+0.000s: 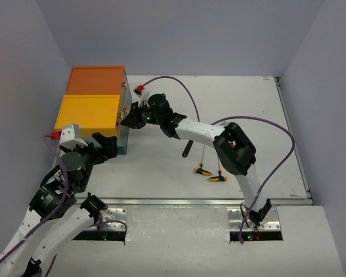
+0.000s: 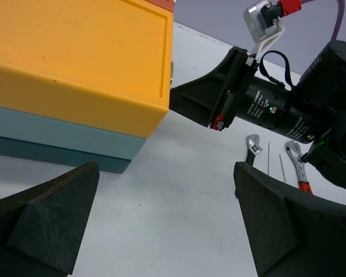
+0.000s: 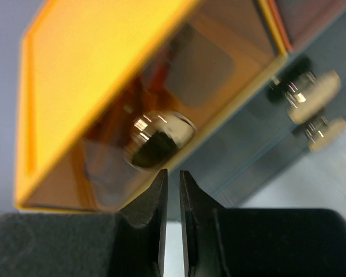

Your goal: Sort the tools into containers

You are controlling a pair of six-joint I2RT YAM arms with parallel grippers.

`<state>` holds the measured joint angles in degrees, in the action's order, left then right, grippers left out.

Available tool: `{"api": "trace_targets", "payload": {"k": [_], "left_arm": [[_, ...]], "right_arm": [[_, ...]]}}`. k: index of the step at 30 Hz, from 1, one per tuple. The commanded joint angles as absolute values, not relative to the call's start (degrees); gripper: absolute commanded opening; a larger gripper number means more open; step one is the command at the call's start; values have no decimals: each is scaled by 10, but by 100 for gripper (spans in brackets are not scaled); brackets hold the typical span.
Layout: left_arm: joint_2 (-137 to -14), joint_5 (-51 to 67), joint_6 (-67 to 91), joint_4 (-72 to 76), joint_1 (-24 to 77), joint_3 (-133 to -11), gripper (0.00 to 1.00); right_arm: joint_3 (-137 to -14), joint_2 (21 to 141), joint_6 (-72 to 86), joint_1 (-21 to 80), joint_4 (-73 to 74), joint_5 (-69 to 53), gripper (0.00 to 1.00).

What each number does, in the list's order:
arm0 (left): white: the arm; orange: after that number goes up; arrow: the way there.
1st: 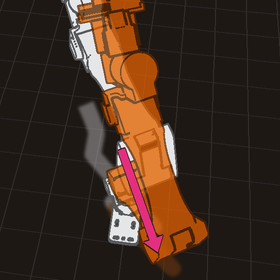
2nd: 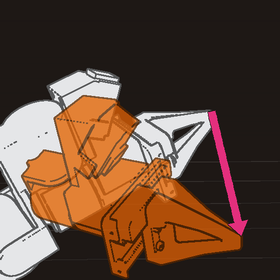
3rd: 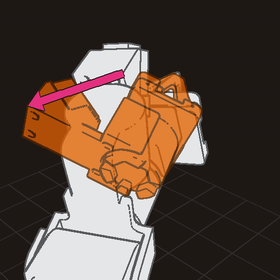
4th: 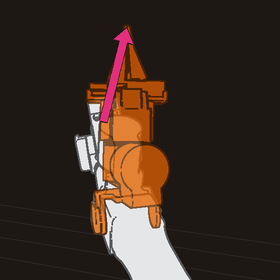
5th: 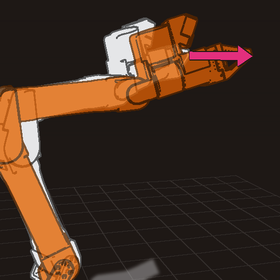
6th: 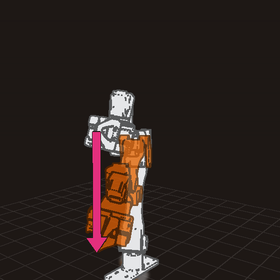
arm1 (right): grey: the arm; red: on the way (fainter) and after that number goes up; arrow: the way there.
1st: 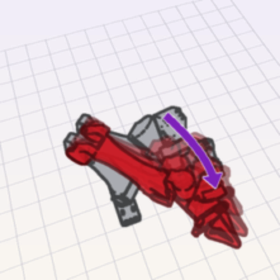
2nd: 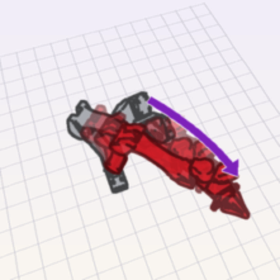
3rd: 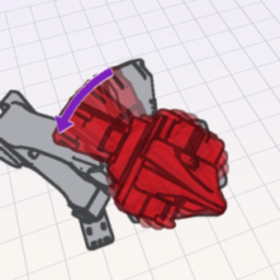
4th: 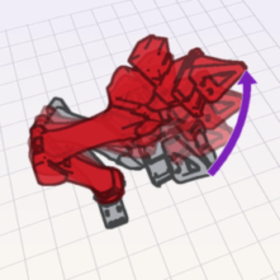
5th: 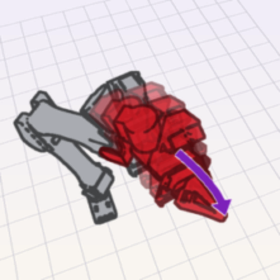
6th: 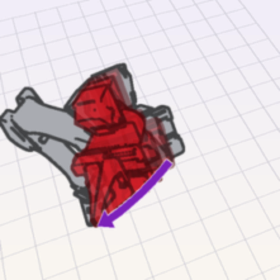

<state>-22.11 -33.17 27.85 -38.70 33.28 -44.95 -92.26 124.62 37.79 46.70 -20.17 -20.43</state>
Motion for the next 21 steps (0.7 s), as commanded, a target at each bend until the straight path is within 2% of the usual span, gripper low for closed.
{"api": "trace_targets", "payload": {"k": [1, 4, 7, 10, 19, 21], "left_arm": [[-213, -325, 271, -362, 330, -447, 100], [-212, -322, 269, -360, 330, -446, 100], [-215, -317, 267, -358, 330, -446, 100], [-219, -317, 266, -358, 330, -446, 100], [-218, -318, 267, -358, 330, -446, 100], [-216, -318, 267, -358, 330, -446, 100]], "right_arm": [[-859, 1208, 440, 430, -238, -144, 18], [-804, 1203, 500, 399, -316, -187, 38], [-817, 1236, 530, 379, -341, -256, 44], [-899, 1318, 574, 362, -374, -351, 59], [-1175, 1510, 703, 353, -354, -429, 68], [-1192, 1527, 723, 353, -370, -430, 68]]}}
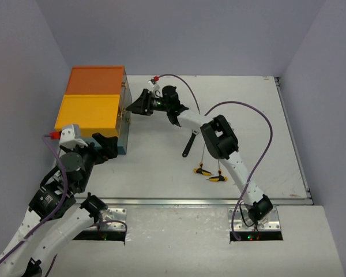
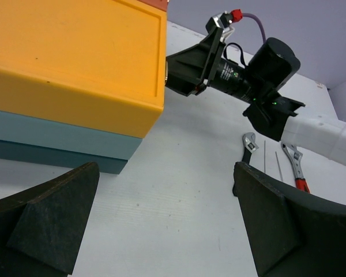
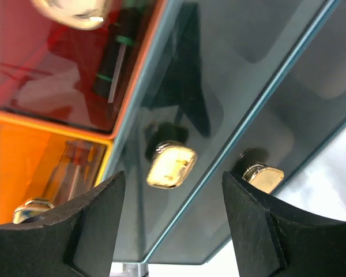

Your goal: Sort the tools into containers

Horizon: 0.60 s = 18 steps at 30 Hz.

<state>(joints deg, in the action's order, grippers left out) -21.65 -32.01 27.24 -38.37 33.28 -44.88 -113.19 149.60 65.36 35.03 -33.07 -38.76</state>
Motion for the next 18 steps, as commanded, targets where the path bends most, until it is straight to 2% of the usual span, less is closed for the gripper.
{"api": "trace_targets", "payload": {"k": [1, 9, 14, 18], "left_arm": [[-215, -317, 267, -358, 330, -446, 100], [-209, -314, 265, -357, 330, -446, 100], [-207, -316, 266, -357, 330, -446, 100], [-204, -316, 266, -357, 330, -446, 100]], "right_arm": [[-1198, 1534, 731, 353, -378, -430, 68], [-1230, 1555, 746, 356, -373, -425, 54], [-1275, 1588, 781, 358, -379, -413, 53], [-1282, 1590, 774, 367, -365, -408, 46]]}}
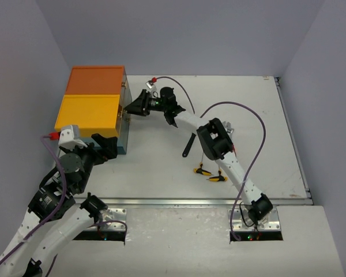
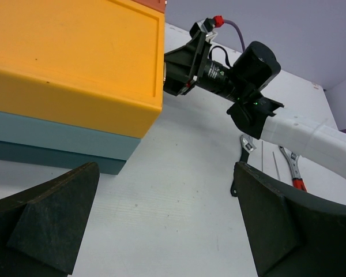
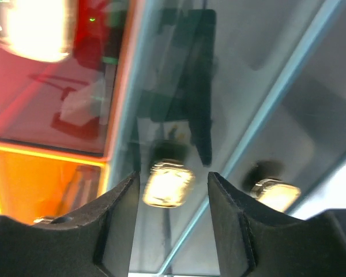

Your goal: Sort the tools into containers

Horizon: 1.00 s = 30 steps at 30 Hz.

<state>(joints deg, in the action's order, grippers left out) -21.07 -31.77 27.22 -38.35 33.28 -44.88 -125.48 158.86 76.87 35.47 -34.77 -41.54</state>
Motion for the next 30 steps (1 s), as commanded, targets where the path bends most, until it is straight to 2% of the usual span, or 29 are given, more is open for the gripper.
{"api": "trace_targets", "payload": {"k": [1, 7, 15, 19, 23, 27, 29, 30], "left_arm": [[-203, -316, 266, -357, 330, -446, 100], [-200, -316, 266, -358, 330, -446, 100], [-194, -314, 266, -356, 330, -445, 100], [-195, -313, 265, -355, 331, -444, 100], [-197, -312, 265, -355, 330, -444, 100], [-199, -312, 265, -355, 330, -444, 100], [-199, -312, 265, -355, 330, -444, 100], [-198, -313, 265, -355, 330, -444, 100]], "right_arm": [[-1280, 1589, 771, 369, -364, -407, 42], [-1210, 1557, 780, 365, -421, -407, 21], [-996, 1442, 735, 318, -472, -431, 19], [-915, 1383, 707, 294, -475, -454, 20], [-842, 1347, 681, 267, -476, -469, 27], [-829, 1343, 682, 252, -476, -479, 29], [-827, 1341, 683, 245, -475, -481, 32], [-828, 1341, 683, 244, -475, -484, 38]]}}
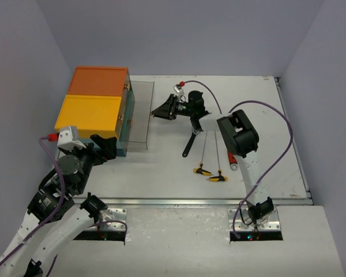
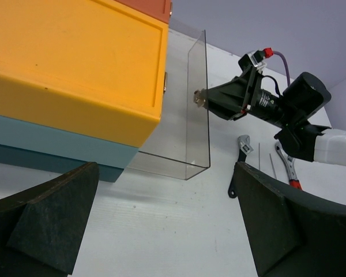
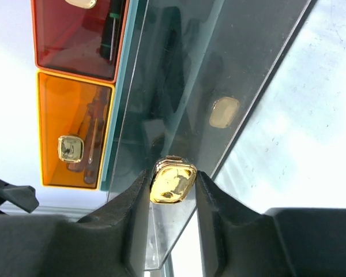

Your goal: Sort the tools into containers

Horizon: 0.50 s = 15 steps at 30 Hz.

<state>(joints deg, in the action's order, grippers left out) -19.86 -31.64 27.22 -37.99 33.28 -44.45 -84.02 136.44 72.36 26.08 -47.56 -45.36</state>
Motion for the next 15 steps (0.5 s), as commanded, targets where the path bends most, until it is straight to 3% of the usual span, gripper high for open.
{"api": "trace_targets", "payload": {"k": [1, 4, 7, 15], "left_arm": [[-198, -312, 265, -355, 330, -444, 100], [-199, -312, 265, -354, 330, -444, 100], [-200, -313, 265, -356, 330, -444, 100], [-191, -311, 265, -353, 330, -443, 100]], "right_arm": [[-830, 1340, 684, 243, -474, -488, 50], [-803, 1313, 673, 241, -465, -485, 72], [-760, 1248, 632, 227, -395, -451, 75], [-710, 1071, 430, 212, 61, -182, 83]]}}
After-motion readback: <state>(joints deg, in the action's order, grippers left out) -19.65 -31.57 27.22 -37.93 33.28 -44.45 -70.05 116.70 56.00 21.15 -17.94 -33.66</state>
